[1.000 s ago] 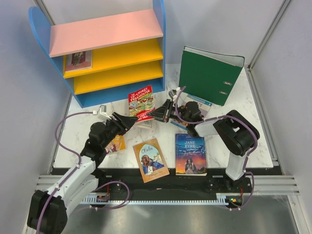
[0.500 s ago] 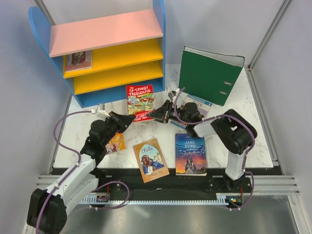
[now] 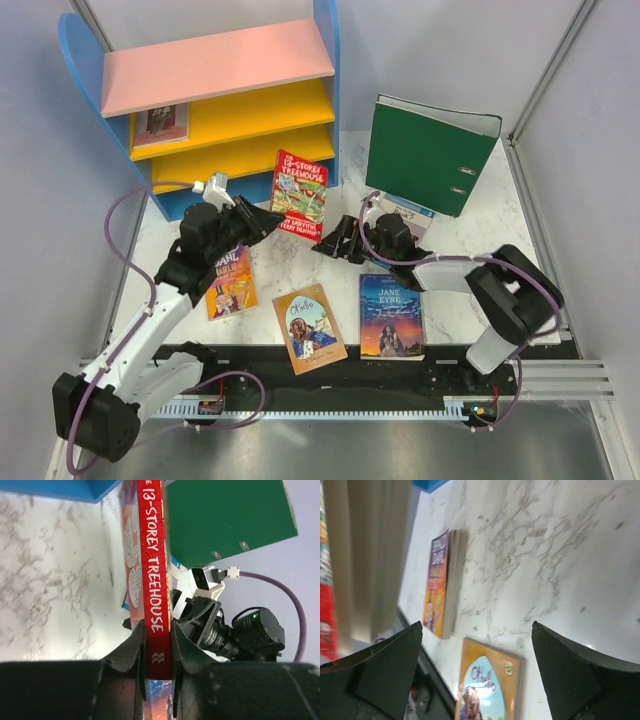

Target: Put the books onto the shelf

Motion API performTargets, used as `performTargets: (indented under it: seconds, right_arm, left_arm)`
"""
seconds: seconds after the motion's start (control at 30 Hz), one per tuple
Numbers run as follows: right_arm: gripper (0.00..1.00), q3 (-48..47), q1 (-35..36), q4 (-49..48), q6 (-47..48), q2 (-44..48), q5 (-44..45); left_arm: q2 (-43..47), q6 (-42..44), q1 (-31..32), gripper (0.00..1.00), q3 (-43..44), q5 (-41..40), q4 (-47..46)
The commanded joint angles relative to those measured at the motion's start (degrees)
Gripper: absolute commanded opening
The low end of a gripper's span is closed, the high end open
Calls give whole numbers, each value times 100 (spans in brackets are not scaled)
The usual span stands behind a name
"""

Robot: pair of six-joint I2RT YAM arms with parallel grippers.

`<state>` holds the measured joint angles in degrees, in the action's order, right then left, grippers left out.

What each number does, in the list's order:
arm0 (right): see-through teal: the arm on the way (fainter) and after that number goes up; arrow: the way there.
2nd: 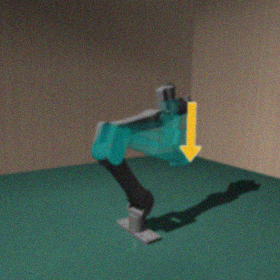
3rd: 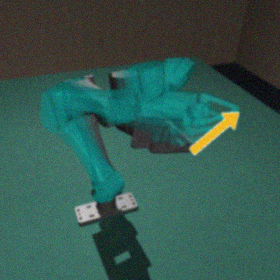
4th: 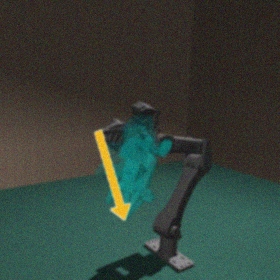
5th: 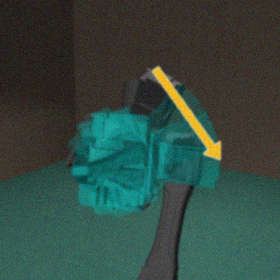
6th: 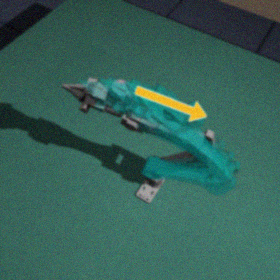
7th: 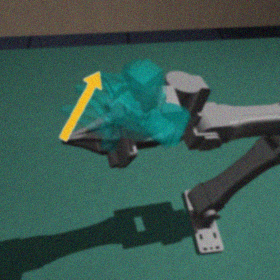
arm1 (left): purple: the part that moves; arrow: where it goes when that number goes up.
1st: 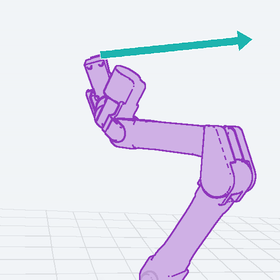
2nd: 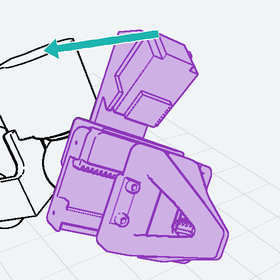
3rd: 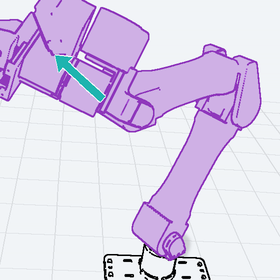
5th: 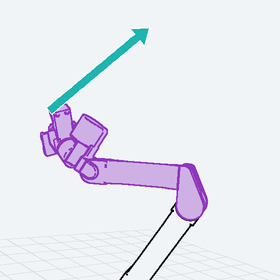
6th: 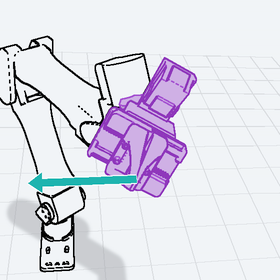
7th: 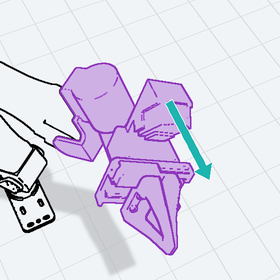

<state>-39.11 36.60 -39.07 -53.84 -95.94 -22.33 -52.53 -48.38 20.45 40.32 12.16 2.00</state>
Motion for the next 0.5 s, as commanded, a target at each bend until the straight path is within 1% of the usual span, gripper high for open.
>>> performTargets:
  seconds: [0.0,0.03,0.07,0.1,0.13,0.2,0.23,0.27,0.3,0.33,0.37,0.4,0.47]
  right_arm:
    - [98,69,225,1727,1710,971,2134]
    - [98,140,225,1727,1728,1181,2206]
    - [98,202,225,1736,1754,1279,2528]
    - [98,298,242,1727,1755,1367,2636]
    - [98,325,251,1753,1772,1533,2759]
    - [98,378,382,1920,1903,1770,3355]
    - [98,378,427,2016,1956,1833,3610]
    - [98,369,479,2165,2096,1894,3804]
    - [98,300,593,2280,2158,1982,4197]
    - [98,264,664,2385,2211,2018,4367]
    - [98,238,734,2500,2299,2044,4534]
    - [98,203,865,2553,2395,2070,4892]
    - [98,185,980,2606,2475,2141,5123]
  left_arm:
    - [-361,794,12,2,1354,550,211]
    - [-467,873,3,2,1565,655,309]
    - [-590,1022,3,2,2011,708,388]
    - [-809,1093,3,2,2250,769,598]
    - [-942,1172,12,2,2731,831,713]
    - [-1283,1401,12,2,3208,884,1028]
    - [-1408,1489,12,2,3724,910,1170]
    - [-1531,1629,3,2,3982,919,1284]
    - [-1671,1682,-6,2,4210,937,1372]
    - [-1864,1718,-40,2,4622,972,1504]
    - [-1970,1753,-76,2,4800,981,1522]
    - [-2041,1744,-111,2,4958,972,1531]
    - [-2286,1613,-295,2,5433,1007,1531]
